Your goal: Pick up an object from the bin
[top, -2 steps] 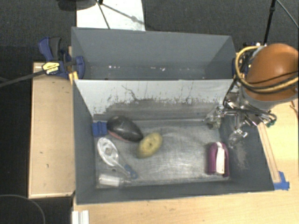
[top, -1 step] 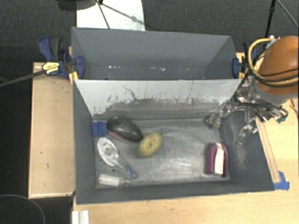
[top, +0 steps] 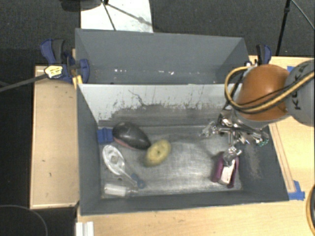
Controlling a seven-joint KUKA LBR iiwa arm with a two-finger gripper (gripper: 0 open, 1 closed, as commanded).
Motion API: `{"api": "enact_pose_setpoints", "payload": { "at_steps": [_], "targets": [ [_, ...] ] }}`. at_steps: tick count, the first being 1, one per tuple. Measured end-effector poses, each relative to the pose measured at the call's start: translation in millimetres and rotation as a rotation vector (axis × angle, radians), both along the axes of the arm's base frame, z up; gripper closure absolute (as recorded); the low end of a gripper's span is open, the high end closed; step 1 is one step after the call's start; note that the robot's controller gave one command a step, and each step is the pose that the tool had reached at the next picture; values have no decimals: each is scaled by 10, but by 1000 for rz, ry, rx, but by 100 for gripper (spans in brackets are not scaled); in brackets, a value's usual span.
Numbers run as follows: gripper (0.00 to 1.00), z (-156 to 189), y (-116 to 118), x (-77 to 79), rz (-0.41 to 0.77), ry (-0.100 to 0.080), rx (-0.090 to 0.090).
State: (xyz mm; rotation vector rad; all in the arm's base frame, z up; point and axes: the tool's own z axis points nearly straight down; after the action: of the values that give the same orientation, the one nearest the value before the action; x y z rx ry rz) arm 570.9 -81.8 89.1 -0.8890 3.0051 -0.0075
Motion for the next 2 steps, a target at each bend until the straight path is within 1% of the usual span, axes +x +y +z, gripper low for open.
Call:
{"api": "enact_pose_setpoints", "payload": {
  "at_steps": [1,2],
  "targets": [
    [0,291,-372,-343,485,4,-1],
    [0,19,-406,-469,940,-6,15]
  ]
}}
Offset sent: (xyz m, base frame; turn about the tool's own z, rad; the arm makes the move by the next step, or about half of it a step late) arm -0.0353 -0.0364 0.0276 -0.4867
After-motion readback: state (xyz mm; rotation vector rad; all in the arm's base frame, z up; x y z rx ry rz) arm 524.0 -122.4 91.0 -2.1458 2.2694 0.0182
